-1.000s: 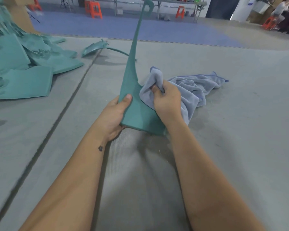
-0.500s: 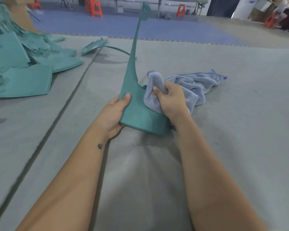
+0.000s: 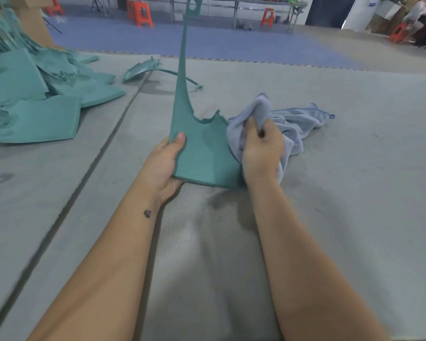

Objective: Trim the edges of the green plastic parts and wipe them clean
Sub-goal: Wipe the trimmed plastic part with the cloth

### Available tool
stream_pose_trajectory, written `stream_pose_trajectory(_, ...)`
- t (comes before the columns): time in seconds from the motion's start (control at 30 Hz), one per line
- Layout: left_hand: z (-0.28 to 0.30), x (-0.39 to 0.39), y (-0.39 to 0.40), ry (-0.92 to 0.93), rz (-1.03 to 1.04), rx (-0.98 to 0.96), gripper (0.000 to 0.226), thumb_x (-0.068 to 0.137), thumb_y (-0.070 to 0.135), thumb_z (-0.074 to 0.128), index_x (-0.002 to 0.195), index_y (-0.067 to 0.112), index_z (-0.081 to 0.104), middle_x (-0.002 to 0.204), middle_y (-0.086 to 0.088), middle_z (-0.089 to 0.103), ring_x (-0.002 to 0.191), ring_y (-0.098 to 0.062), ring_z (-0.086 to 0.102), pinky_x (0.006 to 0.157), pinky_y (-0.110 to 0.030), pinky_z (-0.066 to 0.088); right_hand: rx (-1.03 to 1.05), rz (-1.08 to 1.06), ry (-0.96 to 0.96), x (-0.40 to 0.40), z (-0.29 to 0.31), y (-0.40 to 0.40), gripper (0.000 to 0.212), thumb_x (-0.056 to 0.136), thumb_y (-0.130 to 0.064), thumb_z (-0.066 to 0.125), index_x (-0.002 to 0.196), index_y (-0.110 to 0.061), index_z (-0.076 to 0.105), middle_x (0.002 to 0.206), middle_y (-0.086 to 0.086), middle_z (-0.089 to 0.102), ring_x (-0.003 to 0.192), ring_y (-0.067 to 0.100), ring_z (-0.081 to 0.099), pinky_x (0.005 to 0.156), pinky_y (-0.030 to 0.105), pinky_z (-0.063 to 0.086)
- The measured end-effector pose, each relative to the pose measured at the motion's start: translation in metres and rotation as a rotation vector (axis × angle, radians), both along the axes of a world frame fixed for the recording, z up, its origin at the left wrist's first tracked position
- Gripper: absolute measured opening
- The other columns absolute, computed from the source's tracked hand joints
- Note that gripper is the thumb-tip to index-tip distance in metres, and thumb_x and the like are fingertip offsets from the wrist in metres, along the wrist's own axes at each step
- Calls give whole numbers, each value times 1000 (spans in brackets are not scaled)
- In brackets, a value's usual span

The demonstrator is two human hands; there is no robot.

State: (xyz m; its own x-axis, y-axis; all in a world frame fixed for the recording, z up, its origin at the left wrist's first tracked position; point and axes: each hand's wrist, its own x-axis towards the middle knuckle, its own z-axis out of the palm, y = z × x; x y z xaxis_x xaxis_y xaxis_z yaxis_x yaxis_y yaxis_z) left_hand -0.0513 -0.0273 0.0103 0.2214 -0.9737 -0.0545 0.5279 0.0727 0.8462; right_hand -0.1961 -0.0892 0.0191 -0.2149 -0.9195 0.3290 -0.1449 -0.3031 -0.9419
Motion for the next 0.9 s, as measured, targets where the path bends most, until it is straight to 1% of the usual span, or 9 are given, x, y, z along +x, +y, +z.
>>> stream_pose_trajectory(0.07, 0, -1, -1, 6, 18, -9, 28, 103, 21, 41, 118, 8, 60, 107, -9, 72, 93, -23, 71, 74, -35, 59, -185, 20, 135, 8, -5, 3, 41, 94, -15, 59, 62, -22, 33, 57, -14, 32, 54, 3, 32, 54, 13, 31)
stream_pose_trajectory(0.2, 1, 0, -3, 43, 138, -50, 28, 104, 19, 38, 113, 6, 61, 100, -8, 74, 89, -22, 72, 70, -32, 58, -385, 206, 471, 15, -11, 3, 20, 85, 4, 58, 68, -6, 54, 71, -6, 46, 71, 11, 40, 64, 18, 27)
stream_pose_trajectory(0.33, 1, 3, -4, 45, 269, -74, 28, 104, 17, 37, 107, 6, 63, 94, -6, 75, 86, -21, 72, 69, -31, 58, -381, 265, 598, 19, -13, 5, 30, 86, -1, 61, 64, -16, 46, 66, -6, 43, 65, 16, 40, 58, 24, 22)
stream_pose_trajectory(0.43, 1, 4, -3, 36, 306, -64, 27, 105, 19, 37, 109, 7, 62, 98, -6, 74, 87, -21, 72, 70, -32, 59, -271, 238, 649, 17, -14, 2, 28, 89, -10, 60, 66, -14, 43, 68, 2, 47, 64, 20, 43, 57, 32, 27)
stream_pose_trajectory(0.6, 1, 8, -4, 88, 405, -65, 26, 104, 21, 40, 112, 9, 62, 100, -4, 74, 91, -20, 72, 76, -35, 58, -90, 130, 725, 16, -13, 0, 23, 99, -28, 46, 81, -14, 45, 63, -7, 48, 59, 12, 49, 60, 31, 36)
stream_pose_trajectory(0.7, 2, 9, -4, 193, 398, -88, 34, 105, 26, 38, 129, 9, 55, 117, -6, 69, 102, -21, 69, 83, -37, 57, -27, 244, 520, 25, -11, 2, 31, 95, -42, 53, 97, -12, 50, 90, 2, 59, 85, 20, 57, 77, 38, 44)
stream_pose_trajectory(0.77, 2, 6, -5, 242, 331, -132, 38, 106, 29, 33, 130, 9, 54, 117, -6, 69, 105, -21, 68, 79, -34, 57, -30, 305, 576, 33, -12, 5, 53, 87, -54, 59, 115, -10, 50, 110, 7, 57, 107, 25, 52, 93, 42, 43)
stream_pose_trajectory(0.83, 2, 2, -5, 265, 270, -172, 41, 106, 32, 29, 127, 9, 55, 114, -6, 71, 105, -21, 68, 78, -31, 57, -24, 307, 646, 39, -14, 8, 71, 82, -63, 60, 126, -10, 46, 117, 8, 54, 113, 25, 48, 98, 42, 40)
stream_pose_trajectory(0.9, 1, 1, -5, 290, 228, -195, 45, 106, 35, 26, 132, 8, 52, 118, -8, 69, 109, -23, 66, 81, -33, 56, 5, 313, 545, 38, -13, 7, 65, 83, -61, 62, 126, -13, 46, 115, 7, 55, 110, 25, 51, 96, 41, 42)
